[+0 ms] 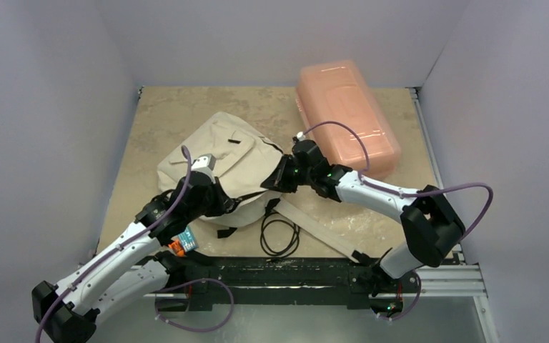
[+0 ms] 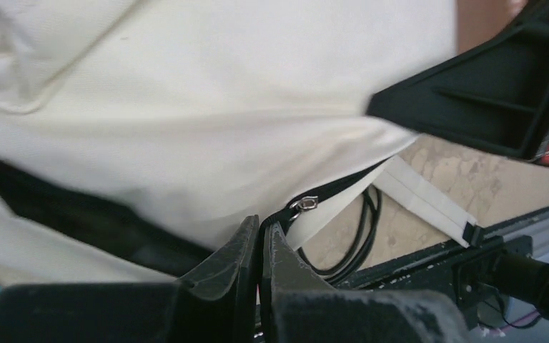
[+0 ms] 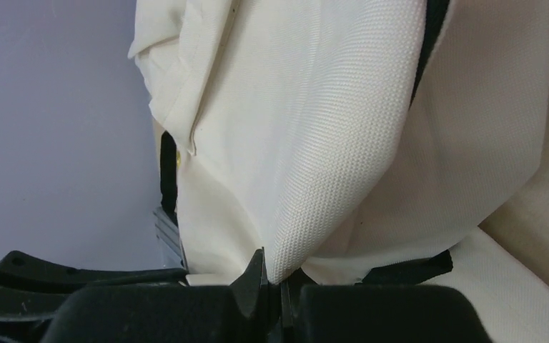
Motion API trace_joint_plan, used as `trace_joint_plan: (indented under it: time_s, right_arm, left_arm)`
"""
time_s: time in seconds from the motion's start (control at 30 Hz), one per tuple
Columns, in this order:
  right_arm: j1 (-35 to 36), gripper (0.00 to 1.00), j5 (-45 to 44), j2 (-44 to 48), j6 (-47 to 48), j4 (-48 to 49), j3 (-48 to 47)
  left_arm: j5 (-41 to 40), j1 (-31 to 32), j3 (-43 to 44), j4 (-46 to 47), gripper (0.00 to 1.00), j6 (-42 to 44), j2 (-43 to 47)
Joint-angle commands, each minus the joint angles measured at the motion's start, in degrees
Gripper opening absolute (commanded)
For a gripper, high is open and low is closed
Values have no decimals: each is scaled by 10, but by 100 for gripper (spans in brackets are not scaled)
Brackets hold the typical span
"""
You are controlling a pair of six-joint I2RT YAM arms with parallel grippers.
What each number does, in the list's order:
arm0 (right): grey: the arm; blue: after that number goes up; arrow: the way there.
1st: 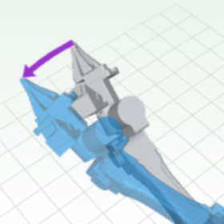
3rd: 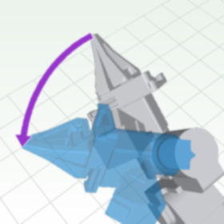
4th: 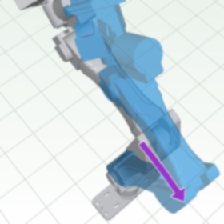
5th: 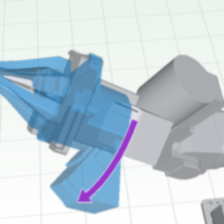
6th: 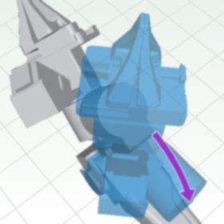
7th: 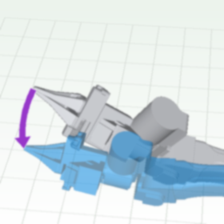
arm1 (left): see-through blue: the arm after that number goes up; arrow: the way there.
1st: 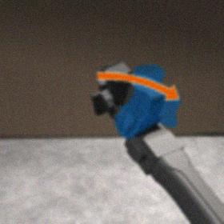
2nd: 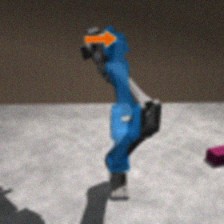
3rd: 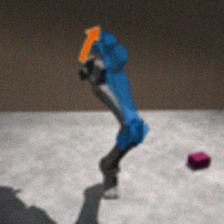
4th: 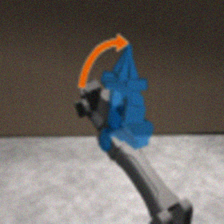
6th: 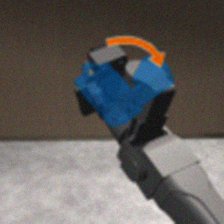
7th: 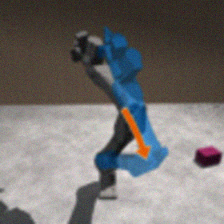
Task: Pack the student bag
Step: Zip the student bag at the center of the board.
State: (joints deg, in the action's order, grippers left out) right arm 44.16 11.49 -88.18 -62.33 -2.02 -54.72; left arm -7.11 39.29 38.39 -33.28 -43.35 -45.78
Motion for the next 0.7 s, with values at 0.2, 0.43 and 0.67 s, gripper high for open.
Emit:
trace_joint_plan:
  time_s: [0.2, 0.43, 0.67]
  right_arm:
    - [-118, 0, -21, -11, 224, -66, -124]
    - [-87, 58, -16, -44, 292, -189, -215]
    - [-1, 80, 16, 76, 32, -42, -8]
  left_arm:
    - [-64, -48, -42, -179, 0, -56, 99]
    - [36, -48, 5, -35, 0, 44, 43]
    - [182, -48, 12, 96, 0, 45, -6]
